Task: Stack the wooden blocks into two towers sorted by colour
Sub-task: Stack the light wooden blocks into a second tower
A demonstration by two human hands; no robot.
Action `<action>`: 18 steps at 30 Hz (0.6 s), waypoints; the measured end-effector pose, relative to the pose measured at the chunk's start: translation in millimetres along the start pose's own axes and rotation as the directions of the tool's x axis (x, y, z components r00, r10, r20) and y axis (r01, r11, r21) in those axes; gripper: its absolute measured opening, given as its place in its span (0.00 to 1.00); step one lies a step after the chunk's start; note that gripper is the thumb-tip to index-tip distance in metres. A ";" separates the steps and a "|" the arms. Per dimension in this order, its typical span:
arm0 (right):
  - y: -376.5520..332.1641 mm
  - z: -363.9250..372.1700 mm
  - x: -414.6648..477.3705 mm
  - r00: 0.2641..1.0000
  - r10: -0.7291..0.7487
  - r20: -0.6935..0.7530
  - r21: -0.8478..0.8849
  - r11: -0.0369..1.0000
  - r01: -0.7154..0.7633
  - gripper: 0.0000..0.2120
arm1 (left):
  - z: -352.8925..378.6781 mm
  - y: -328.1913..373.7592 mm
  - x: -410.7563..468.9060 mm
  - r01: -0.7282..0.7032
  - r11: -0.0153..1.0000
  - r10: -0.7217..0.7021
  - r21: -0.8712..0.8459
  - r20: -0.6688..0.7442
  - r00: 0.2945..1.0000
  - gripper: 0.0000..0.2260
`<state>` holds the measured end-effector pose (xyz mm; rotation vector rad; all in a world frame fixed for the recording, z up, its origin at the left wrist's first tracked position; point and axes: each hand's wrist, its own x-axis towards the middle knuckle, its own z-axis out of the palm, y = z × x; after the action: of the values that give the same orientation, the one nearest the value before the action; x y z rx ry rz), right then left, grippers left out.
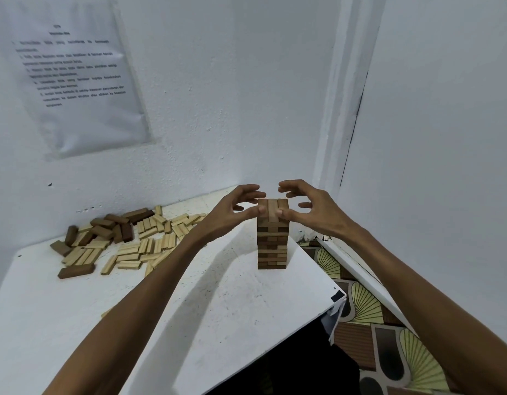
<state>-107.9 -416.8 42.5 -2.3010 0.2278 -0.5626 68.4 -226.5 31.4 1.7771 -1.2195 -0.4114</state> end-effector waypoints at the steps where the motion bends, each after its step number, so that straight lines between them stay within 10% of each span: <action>1: -4.8 -1.4 1.8 1.000 -0.011 0.000 -0.014 1.000 0.011 0.32 | -3.4 0.7 -0.9 -0.003 1.000 0.003 -0.002 -0.009 1.000 0.29; 18: -95.6 81.4 55.0 0.921 -0.175 0.348 -0.376 0.874 0.308 0.27 | -111.8 -32.7 -85.5 0.207 0.926 -0.161 0.316 -0.165 0.973 0.22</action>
<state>-21.9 -315.7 77.0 -2.8302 -0.1087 -0.2877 125.1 -94.3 45.5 2.1828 -1.0740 -0.1929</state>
